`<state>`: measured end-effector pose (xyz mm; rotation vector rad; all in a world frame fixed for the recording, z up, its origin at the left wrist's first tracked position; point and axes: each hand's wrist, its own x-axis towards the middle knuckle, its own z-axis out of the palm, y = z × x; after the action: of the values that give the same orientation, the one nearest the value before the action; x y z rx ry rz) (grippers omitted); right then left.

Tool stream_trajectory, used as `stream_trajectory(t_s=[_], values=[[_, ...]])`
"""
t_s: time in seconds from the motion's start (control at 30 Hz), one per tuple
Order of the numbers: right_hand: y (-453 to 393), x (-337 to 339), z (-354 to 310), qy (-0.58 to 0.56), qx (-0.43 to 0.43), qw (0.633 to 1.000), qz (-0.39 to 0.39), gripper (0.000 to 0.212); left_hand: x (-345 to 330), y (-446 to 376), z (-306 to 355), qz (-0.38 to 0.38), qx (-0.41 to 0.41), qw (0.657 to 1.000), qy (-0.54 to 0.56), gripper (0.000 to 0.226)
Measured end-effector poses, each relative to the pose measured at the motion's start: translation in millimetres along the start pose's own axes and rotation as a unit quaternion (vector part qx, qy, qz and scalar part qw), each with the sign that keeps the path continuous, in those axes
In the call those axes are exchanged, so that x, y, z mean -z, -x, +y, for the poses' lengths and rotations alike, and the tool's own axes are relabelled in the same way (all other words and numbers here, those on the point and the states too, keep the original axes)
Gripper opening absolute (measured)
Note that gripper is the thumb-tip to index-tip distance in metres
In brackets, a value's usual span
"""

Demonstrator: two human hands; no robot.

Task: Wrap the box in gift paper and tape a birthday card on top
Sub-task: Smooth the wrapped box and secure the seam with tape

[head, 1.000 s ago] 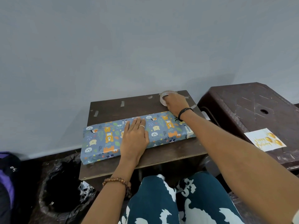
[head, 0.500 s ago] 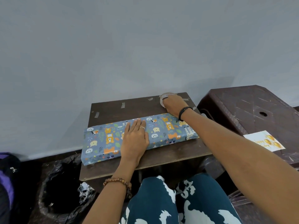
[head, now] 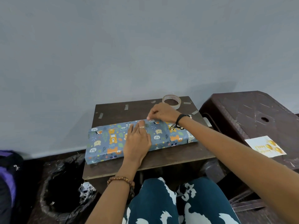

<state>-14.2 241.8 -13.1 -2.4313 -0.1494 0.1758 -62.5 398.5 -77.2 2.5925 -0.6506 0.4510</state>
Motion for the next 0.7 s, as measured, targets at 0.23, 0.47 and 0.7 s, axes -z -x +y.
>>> stream_trajectory(t_s=[0.23, 0.47, 0.7], values=[[-6, -9, -1, 0.039, 0.012, 0.999, -0.015, 0.017, 6, 1, 2, -0.010, 0.005, 1.000, 0.001, 0.024], [2, -15, -3, 0.049, 0.020, 0.999, 0.014, 0.021, 3, 1, 0, 0.030, -0.020, 0.999, -0.020, 0.029], [17, -33, 8, 0.077, 0.081, 0.987, 0.113, 0.013, 1, -1, -1, 0.024, -0.024, 0.999, -0.031, 0.046]])
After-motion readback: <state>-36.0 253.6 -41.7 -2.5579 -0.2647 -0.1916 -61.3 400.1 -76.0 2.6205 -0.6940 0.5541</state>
